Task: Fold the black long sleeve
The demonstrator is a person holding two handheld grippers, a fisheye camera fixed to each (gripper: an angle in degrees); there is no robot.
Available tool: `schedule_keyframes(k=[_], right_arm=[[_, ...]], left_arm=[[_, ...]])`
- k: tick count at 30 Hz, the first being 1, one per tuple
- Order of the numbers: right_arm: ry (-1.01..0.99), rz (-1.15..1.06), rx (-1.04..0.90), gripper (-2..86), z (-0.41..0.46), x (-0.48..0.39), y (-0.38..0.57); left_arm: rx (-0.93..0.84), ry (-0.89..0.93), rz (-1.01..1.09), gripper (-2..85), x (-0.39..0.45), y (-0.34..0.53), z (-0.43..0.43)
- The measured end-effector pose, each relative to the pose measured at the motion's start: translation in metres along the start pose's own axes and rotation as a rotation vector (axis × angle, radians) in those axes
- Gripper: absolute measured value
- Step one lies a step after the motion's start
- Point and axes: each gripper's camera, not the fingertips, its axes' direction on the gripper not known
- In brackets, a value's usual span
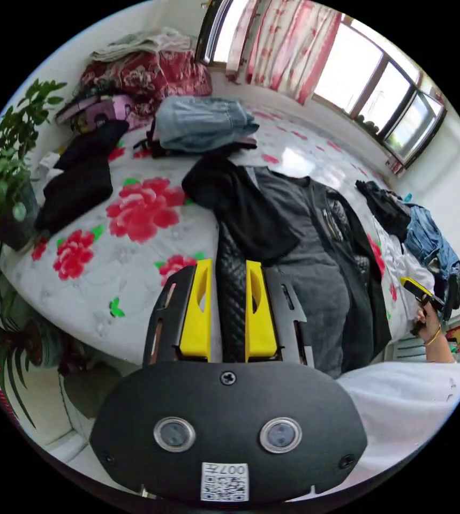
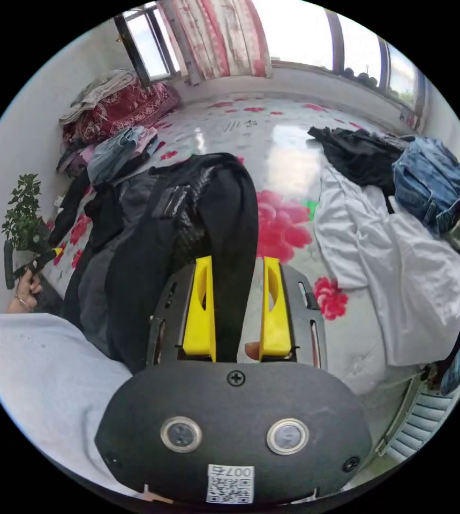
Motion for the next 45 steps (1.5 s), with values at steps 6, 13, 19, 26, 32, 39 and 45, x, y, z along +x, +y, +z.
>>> schedule_keyframes(k=[6, 13, 19, 26, 32, 39, 45], right_arm=[[0.077, -0.088, -0.254, 10.0, 0.089, 0.002, 0.021], [0.024, -0.124, -0.302, 2.0, 0.069, 0.076, -0.049], [0.288, 0.285, 0.067, 2.5, -0.063, 0.201, -0.066], [0.148, 0.232, -0.013, 4.0, 0.009, 0.136, -0.006], [-0.048, 0.084, -0.234, 5.2, 0.112, 0.006, 0.056], [0.142, -0.026, -0.279, 5.4, 0.141, -0.06, 0.091], [0.104, 0.038, -0.313, 5.4, 0.134, -0.059, 0.1]], left_arm=[[-0.091, 0.011, 0.077, 11.1, 0.025, -0.009, 0.028], [-0.227, -0.104, 0.315, 11.5, 0.075, -0.057, 0.079], [-0.184, -0.098, 0.35, 10.7, 0.074, -0.067, 0.06], [-0.014, -0.031, 0.511, 12.7, 0.103, -0.124, 0.037], [-0.121, -0.001, 0.6, 7.4, 0.103, -0.157, 0.096], [0.114, -0.023, 0.351, 0.0, -0.004, -0.22, -0.01], [0.398, -0.532, -0.06, 2.6, -0.134, -0.246, -0.141]])
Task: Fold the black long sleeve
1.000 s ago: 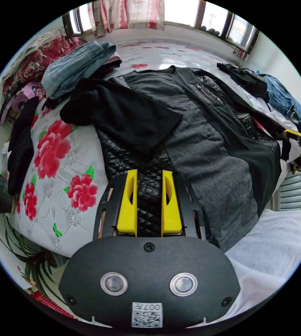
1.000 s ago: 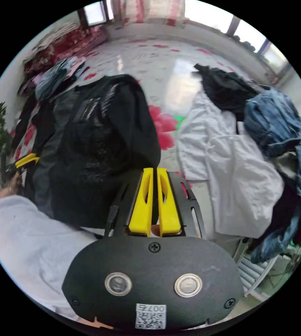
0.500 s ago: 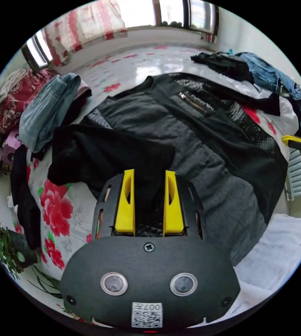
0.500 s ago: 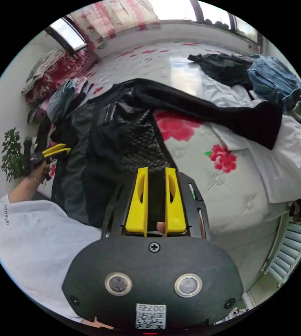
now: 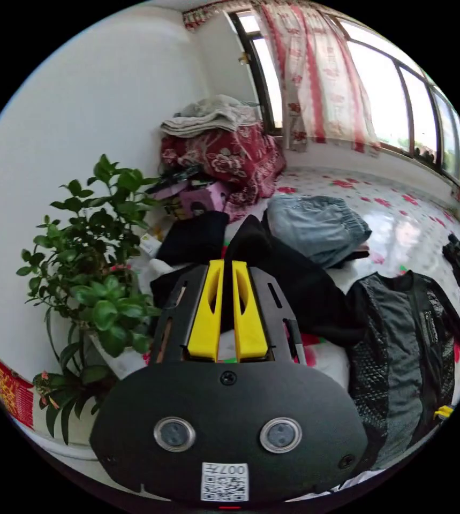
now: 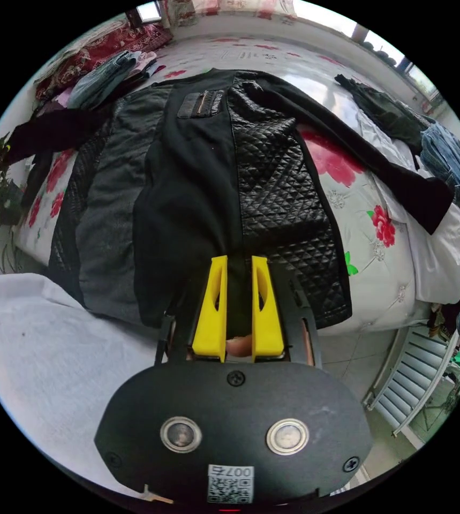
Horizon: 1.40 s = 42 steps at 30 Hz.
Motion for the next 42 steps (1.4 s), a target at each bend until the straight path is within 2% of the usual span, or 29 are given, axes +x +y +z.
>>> schedule_keyframes(k=[3, 7, 11, 17, 19, 22, 24, 27, 30, 33, 35, 37, 39, 42], right_arm=[[-0.042, 0.074, 0.108, 5.6, -0.023, 0.018, 0.021], [0.032, 0.132, 0.183, 6.2, -0.044, 0.053, 0.049], [0.037, 0.153, 0.143, 7.1, -0.037, 0.096, 0.067], [-0.004, 0.03, 0.065, 7.3, -0.01, 0.107, 0.083], [-0.047, -0.016, 0.002, 6.8, 0.004, 0.103, 0.087], [-0.06, -0.13, 0.009, 4.6, 0.001, 0.091, 0.099], [-0.066, -0.202, -0.014, 3.4, -0.004, 0.087, 0.109], [-0.107, -0.289, 0.029, 2.3, -0.021, 0.08, 0.146], [-0.143, -0.285, -0.017, 2.3, 0.002, 0.073, 0.185], [-0.044, -0.223, -0.023, 2.9, 0.012, 0.062, 0.206], [0.031, -0.23, 0.099, 3.3, -0.016, 0.049, 0.209], [0.039, -0.242, 0.183, 3.8, -0.038, 0.039, 0.201], [-0.01, -0.244, 0.219, 4.3, -0.051, 0.027, 0.184], [-0.147, -0.227, 0.212, 5.0, -0.055, -0.003, 0.149]], left_arm=[[-0.052, 0.088, -0.003, 6.1, -0.009, 0.022, -0.01], [-0.174, 0.334, 0.014, 7.4, 0.023, 0.112, -0.04], [-0.424, 0.546, 0.125, 8.3, 0.083, 0.215, -0.065], [-0.576, 0.715, 0.219, 12.8, 0.125, 0.257, -0.091], [-0.634, 0.687, 0.258, 12.6, 0.145, 0.258, -0.087], [-0.67, 0.548, 0.398, 9.3, 0.172, 0.253, -0.085], [-0.683, 0.59, 0.387, 5.2, 0.168, 0.243, -0.09], [-0.637, 0.595, 0.351, 4.7, 0.146, 0.235, -0.117], [-0.675, 0.586, 0.272, 5.4, 0.128, 0.257, -0.125], [-0.757, 0.576, 0.066, 6.2, 0.101, 0.278, -0.116], [-0.737, 0.532, -0.15, 6.0, 0.068, 0.275, -0.109], [-0.678, 0.514, -0.247, 7.0, 0.045, 0.261, -0.1], [-0.631, 0.462, -0.276, 8.5, 0.028, 0.238, -0.085], [-0.527, 0.346, -0.208, 10.5, 0.013, 0.186, -0.06]])
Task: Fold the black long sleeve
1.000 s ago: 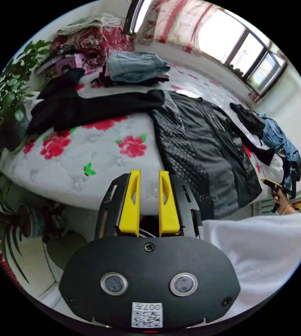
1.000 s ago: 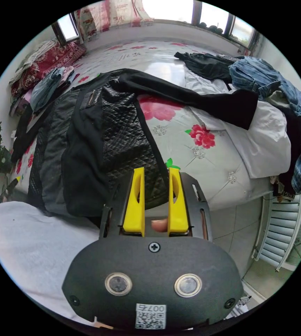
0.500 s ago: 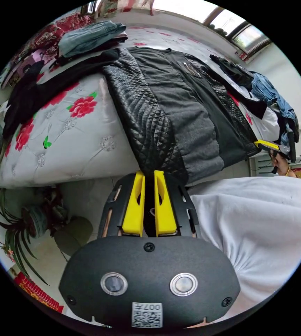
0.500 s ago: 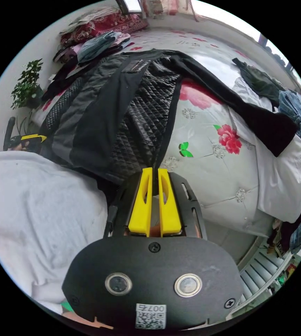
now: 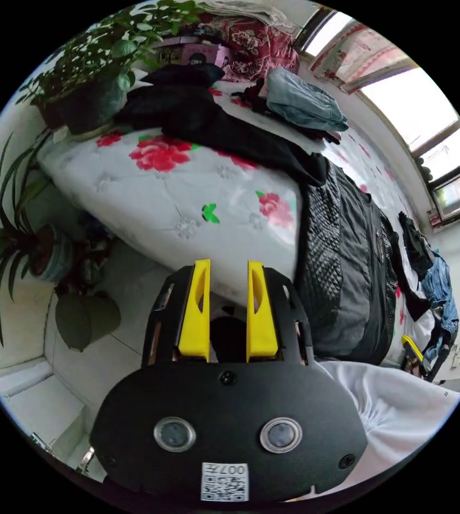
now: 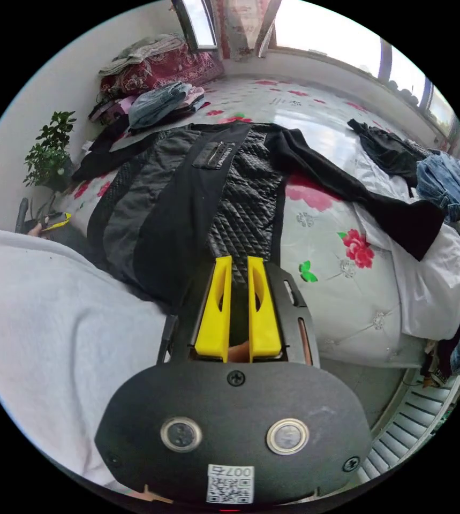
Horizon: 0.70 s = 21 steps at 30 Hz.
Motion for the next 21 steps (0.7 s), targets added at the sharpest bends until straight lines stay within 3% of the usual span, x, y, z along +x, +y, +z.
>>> schedule_keyframes(k=[2, 7, 14, 19, 21], right_arm=[[-0.088, 0.003, 0.033, 5.5, 0.007, -0.031, -0.03], [-0.13, -0.068, 0.014, 6.1, 0.028, -0.099, -0.08], [-0.043, -0.087, -0.076, 6.5, 0.048, -0.145, -0.123], [-0.024, 0.021, -0.091, 6.1, 0.049, -0.146, -0.132], [-0.027, 0.06, -0.087, 5.9, 0.049, -0.144, -0.133]], left_arm=[[0.088, -0.118, 0.079, 10.6, 0.001, -0.049, -0.005], [0.188, -0.2, 0.187, 10.7, -0.01, -0.133, 0.003], [-0.035, -0.349, 0.269, 9.3, -0.048, -0.204, 0.088], [0.002, -0.266, 0.329, 2.6, -0.074, -0.207, 0.087], [0.019, -0.137, 0.317, 0.9, -0.085, -0.206, 0.074]])
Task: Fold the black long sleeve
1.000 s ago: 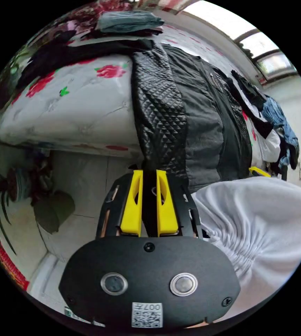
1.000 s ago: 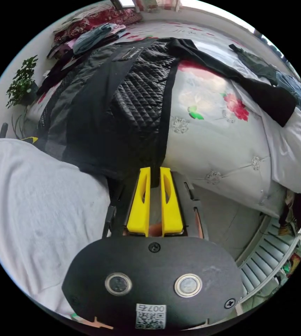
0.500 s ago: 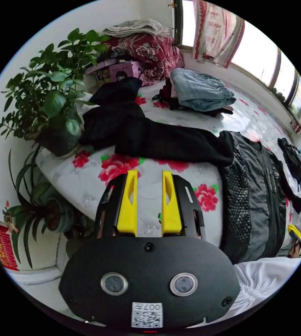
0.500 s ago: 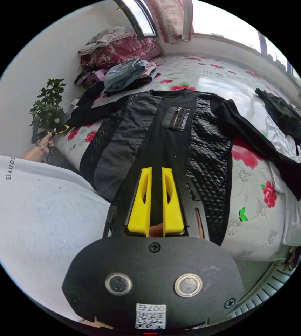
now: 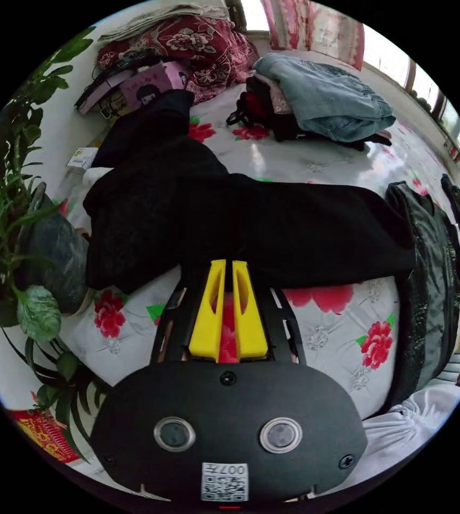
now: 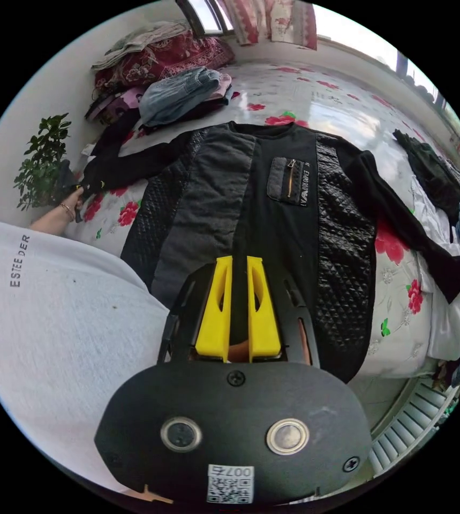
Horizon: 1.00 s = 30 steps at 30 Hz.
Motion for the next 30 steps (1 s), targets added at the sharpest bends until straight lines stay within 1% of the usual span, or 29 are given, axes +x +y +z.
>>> schedule_keyframes(k=[2, 3, 5, 6, 7, 8, 9, 11, 12, 13, 14, 15, 16, 17, 18, 19, 20, 21, 22, 23, 24, 26, 27, 28, 29, 30], right_arm=[[-0.017, 0.035, 0.002, 5.6, -0.003, 0.004, -0.004], [-0.017, 0.04, 0.006, 5.5, -0.004, 0.006, -0.006], [-0.028, 0.055, 0.034, 5.3, -0.012, 0.013, -0.014], [-0.033, 0.058, 0.043, 5.3, -0.014, 0.015, -0.016], [-0.046, 0.062, 0.069, 5.2, -0.019, 0.02, -0.021], [-0.06, 0.07, 0.095, 5.1, -0.024, 0.026, -0.027], [-0.067, 0.074, 0.107, 5.1, -0.027, 0.029, -0.03], [-0.085, 0.083, 0.162, 5.1, -0.041, 0.042, -0.038], [-0.084, 0.086, 0.178, 5.1, -0.046, 0.045, -0.04], [-0.076, 0.094, 0.205, 5.1, -0.054, 0.054, -0.041], [-0.061, 0.108, 0.231, 5.1, -0.061, 0.063, -0.039], [-0.052, 0.118, 0.242, 5.1, -0.065, 0.069, -0.038], [-0.03, 0.142, 0.254, 5.1, -0.069, 0.082, -0.033], [-0.007, 0.176, 0.248, 5.2, -0.07, 0.098, -0.027], [0.002, 0.193, 0.239, 5.2, -0.069, 0.107, -0.023], [0.015, 0.233, 0.198, 5.3, -0.064, 0.126, -0.013], [0.028, 0.286, 0.128, 5.3, -0.055, 0.147, -0.003], [0.031, 0.313, 0.094, 5.4, -0.051, 0.158, 0.002], [0.029, 0.361, 0.055, 5.5, -0.046, 0.177, 0.016], [0.017, 0.403, 0.055, 5.6, -0.045, 0.193, 0.028], [0.008, 0.422, 0.06, 5.7, -0.046, 0.2, 0.034], [-0.037, 0.451, 0.101, 6.1, -0.05, 0.22, 0.041], [-0.041, 0.449, 0.11, 6.2, -0.05, 0.224, 0.039], [-0.051, 0.433, 0.126, 6.5, -0.05, 0.228, 0.03], [-0.065, 0.409, 0.144, 6.8, -0.048, 0.231, 0.018], [-0.074, 0.398, 0.151, 6.9, -0.046, 0.233, 0.012]], left_arm=[[0.194, 0.267, -0.068, 0.0, -0.02, 0.011, -0.043], [0.241, 0.334, -0.079, -0.1, -0.025, 0.013, -0.055], [0.432, 0.586, -0.098, -0.4, -0.036, 0.018, -0.105], [0.483, 0.636, -0.091, -0.4, -0.034, 0.019, -0.117], [0.571, 0.728, -0.047, -0.4, -0.024, 0.018, -0.138], [0.62, 0.819, 0.035, -0.5, -0.003, 0.015, -0.155], [0.63, 0.864, 0.088, -0.5, 0.011, 0.012, -0.164], [0.622, 1.054, 0.32, -0.3, 0.08, 0.006, -0.191], [0.615, 1.105, 0.379, -0.2, 0.099, 0.007, -0.197], [0.595, 1.198, 0.493, 0.0, 0.139, 0.012, -0.206], [0.544, 1.267, 0.6, 0.5, 0.18, 0.021, -0.208], [0.503, 1.292, 0.648, 0.8, 0.201, 0.026, -0.208], [0.414, 1.322, 0.717, 2.0, 0.24, 0.038, -0.202], [0.329, 1.324, 0.764, 3.6, 0.274, 0.053, -0.19], [0.283, 1.314, 0.788, 4.7, 0.289, 0.061, -0.183], [0.196, 1.268, 0.826, 6.4, 0.313, 0.076, -0.168], [0.139, 1.193, 0.842, 7.6, 0.326, 0.091, -0.153], [0.119, 1.145, 0.85, 7.8, 0.329, 0.098, -0.147], [0.089, 1.044, 0.865, 7.9, 0.329, 0.109, -0.136], [0.071, 0.938, 0.863, 7.9, 0.321, 0.116, -0.125], [0.063, 0.886, 0.853, 7.9, 0.316, 0.118, -0.119], [0.025, 0.705, 0.757, 7.5, 0.283, 0.119, -0.096], [0.014, 0.662, 0.719, 7.5, 0.273, 0.117, -0.091], [-0.004, 0.591, 0.629, 7.4, 0.253, 0.113, -0.081], [-0.008, 0.549, 0.542, 7.4, 0.234, 0.107, -0.075], [-0.008, 0.533, 0.501, 7.3, 0.225, 0.104, -0.073]])
